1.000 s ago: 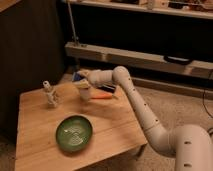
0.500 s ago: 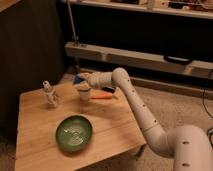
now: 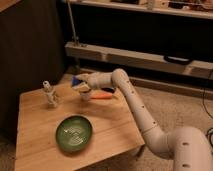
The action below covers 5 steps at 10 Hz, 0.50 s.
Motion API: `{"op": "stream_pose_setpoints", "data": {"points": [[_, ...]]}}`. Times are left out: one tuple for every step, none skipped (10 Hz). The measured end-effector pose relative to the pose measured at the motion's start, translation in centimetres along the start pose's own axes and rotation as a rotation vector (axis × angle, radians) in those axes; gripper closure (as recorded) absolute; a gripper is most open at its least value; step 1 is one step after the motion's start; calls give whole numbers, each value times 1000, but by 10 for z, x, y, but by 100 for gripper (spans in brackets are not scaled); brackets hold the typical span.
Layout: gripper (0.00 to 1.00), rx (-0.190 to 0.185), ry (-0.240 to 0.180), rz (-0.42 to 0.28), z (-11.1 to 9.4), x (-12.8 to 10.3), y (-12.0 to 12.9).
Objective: Place the white sponge in the ceramic cup
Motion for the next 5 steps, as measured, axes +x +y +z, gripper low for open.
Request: {"op": "stream_pose_setpoints", "data": {"points": [[20, -11, -2, 0, -3, -1, 1], [20, -9, -2, 0, -3, 0, 1], [20, -6, -1, -2, 0, 1, 0], [20, -8, -1, -1, -2, 1, 0], [20, -9, -1, -1, -2, 0, 1]]}}
